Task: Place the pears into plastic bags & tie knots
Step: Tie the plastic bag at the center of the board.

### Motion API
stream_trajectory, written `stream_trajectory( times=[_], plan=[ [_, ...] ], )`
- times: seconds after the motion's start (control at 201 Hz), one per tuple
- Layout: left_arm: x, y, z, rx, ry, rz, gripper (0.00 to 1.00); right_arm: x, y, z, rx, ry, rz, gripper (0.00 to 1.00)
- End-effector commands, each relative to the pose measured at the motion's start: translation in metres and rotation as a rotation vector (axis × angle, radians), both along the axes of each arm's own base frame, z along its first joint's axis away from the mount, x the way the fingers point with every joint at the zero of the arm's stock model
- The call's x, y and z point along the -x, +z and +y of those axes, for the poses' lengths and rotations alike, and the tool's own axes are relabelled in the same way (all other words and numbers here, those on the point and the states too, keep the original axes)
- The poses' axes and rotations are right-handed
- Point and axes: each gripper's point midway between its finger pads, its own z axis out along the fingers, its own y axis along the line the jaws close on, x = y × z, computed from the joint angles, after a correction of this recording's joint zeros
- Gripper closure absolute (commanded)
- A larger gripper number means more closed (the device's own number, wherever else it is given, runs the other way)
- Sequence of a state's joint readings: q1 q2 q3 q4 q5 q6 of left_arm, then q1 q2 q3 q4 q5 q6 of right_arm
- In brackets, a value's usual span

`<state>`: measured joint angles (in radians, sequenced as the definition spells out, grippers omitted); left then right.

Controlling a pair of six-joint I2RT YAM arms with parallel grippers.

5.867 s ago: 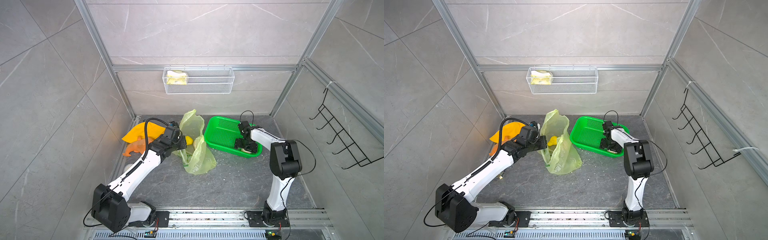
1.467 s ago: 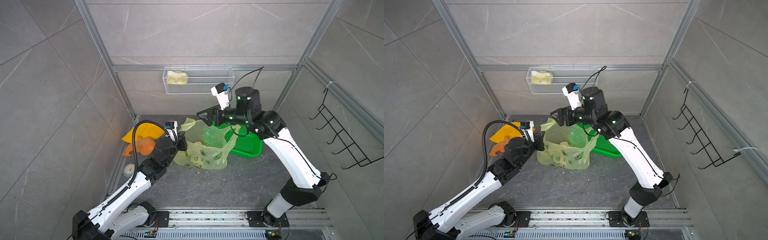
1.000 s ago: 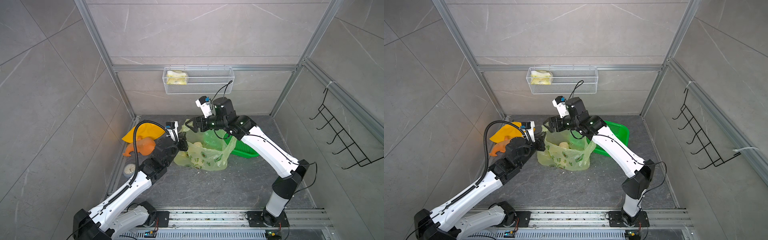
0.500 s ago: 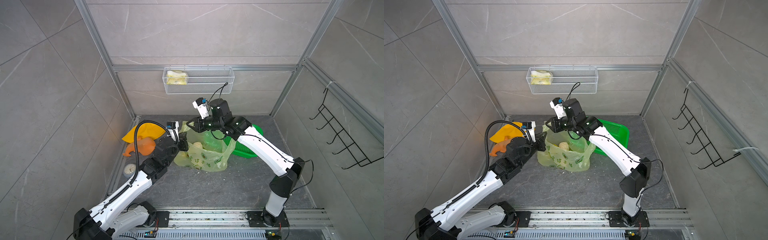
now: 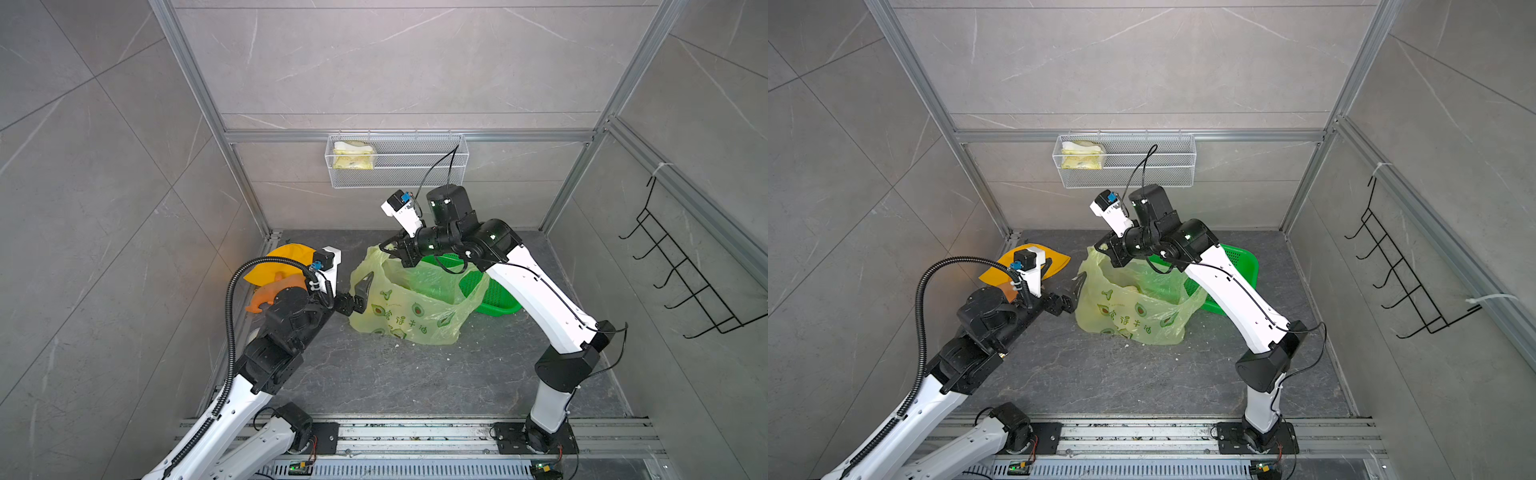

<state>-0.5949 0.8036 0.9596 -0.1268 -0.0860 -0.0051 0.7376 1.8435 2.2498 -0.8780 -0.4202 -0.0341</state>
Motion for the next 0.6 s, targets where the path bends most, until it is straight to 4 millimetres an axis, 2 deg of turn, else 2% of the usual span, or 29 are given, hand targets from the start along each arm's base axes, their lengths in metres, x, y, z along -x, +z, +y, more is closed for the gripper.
stream_trajectory(
  times=[0.0,0.159,0.279,0.448,0.592],
  plan=[
    [-0.003,0.015,-0.017,-0.106,-0.124,-0.091,0.00,0.020,-0.001,-0.006,0.061,0.103,-0.017,1.00],
    [-0.020,0.025,-0.028,-0.092,-0.220,-0.100,0.00,0.023,-0.002,-0.008,0.077,0.118,-0.010,1.00],
    [-0.020,0.033,-0.039,-0.088,-0.297,-0.116,0.00,0.024,-0.005,-0.009,0.084,0.117,-0.004,1.00],
    [-0.007,0.039,-0.052,-0.075,-0.421,-0.080,0.00,0.020,-0.010,-0.008,0.096,0.113,-0.001,1.00],
    [0.008,0.036,-0.051,-0.057,-0.462,-0.044,0.00,0.016,-0.012,-0.007,0.101,0.101,-0.009,1.00]
  ],
)
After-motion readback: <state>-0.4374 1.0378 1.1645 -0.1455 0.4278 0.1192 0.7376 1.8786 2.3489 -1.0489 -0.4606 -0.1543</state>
